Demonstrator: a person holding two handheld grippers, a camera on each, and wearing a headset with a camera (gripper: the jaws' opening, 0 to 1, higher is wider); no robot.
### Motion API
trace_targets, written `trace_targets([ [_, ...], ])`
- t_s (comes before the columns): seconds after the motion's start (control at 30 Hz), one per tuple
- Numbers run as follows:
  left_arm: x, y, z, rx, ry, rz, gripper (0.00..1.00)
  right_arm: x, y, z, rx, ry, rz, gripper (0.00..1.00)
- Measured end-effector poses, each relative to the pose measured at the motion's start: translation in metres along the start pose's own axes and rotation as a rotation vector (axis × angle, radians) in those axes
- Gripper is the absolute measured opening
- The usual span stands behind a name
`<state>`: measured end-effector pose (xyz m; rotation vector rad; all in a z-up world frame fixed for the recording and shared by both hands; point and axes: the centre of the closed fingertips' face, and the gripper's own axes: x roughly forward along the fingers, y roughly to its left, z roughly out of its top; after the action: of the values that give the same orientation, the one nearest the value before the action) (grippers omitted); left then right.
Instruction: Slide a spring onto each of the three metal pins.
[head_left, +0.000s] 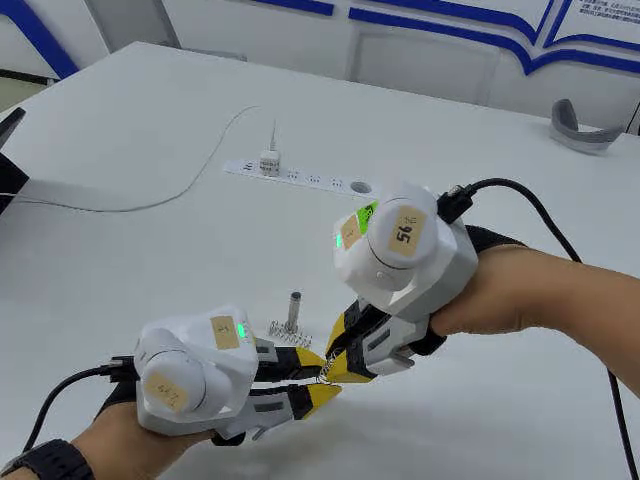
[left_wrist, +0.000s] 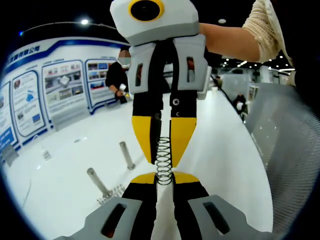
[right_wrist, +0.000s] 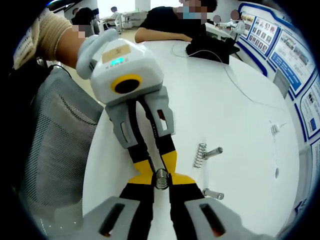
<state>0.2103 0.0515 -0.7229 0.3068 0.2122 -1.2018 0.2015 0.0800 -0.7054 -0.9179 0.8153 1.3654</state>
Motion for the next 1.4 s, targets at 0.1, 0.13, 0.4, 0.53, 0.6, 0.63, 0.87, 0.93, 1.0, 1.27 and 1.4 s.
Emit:
trace_targets([
  [0.1,-0.001,0.002,0.000,0.003,-0.002,0.007,0.11,0.000,-0.001,-0.001,0.002,-0.001,-0.003,0.12],
  [0.13,-0.002,0.002,0.000,0.000,-0.001,0.010,0.11,-0.001,-0.002,-0.001,0.003,-0.001,-0.005,0.12],
  [0.4,-0.009,0.008,-0.009,-0.035,0.011,0.037,0.17,-0.009,-0.011,-0.009,0.025,0.009,-0.029,0.12],
  [0.53,-0.016,0.014,-0.013,-0.054,0.013,0.058,0.21,-0.014,-0.015,-0.012,0.035,0.011,-0.040,0.12],
  [0.6,-0.020,0.017,-0.015,-0.053,0.016,0.071,0.23,-0.016,-0.018,-0.015,0.040,0.014,-0.049,0.12],
  [0.63,-0.022,0.020,-0.016,-0.059,0.016,0.080,0.24,-0.018,-0.020,-0.016,0.045,0.015,-0.052,0.12],
  [0.87,-0.037,0.035,-0.023,-0.082,0.018,0.134,0.32,-0.031,-0.033,-0.023,0.061,0.022,-0.087,0.12],
  [0.93,-0.040,0.039,-0.025,-0.086,0.021,0.147,0.33,-0.035,-0.039,-0.025,0.067,0.027,-0.100,0.12],
  [1.0,-0.042,0.042,-0.027,-0.093,0.023,0.160,0.36,-0.038,-0.044,-0.027,0.072,0.032,-0.109,0.12],
  [1.27,-0.047,0.049,-0.034,-0.108,0.030,0.192,0.42,-0.049,-0.063,-0.032,0.085,0.047,-0.141,0.12],
  [1.4,-0.048,0.050,-0.037,-0.117,0.035,0.198,0.47,-0.052,-0.069,-0.032,0.093,0.050,-0.152,0.12],
])
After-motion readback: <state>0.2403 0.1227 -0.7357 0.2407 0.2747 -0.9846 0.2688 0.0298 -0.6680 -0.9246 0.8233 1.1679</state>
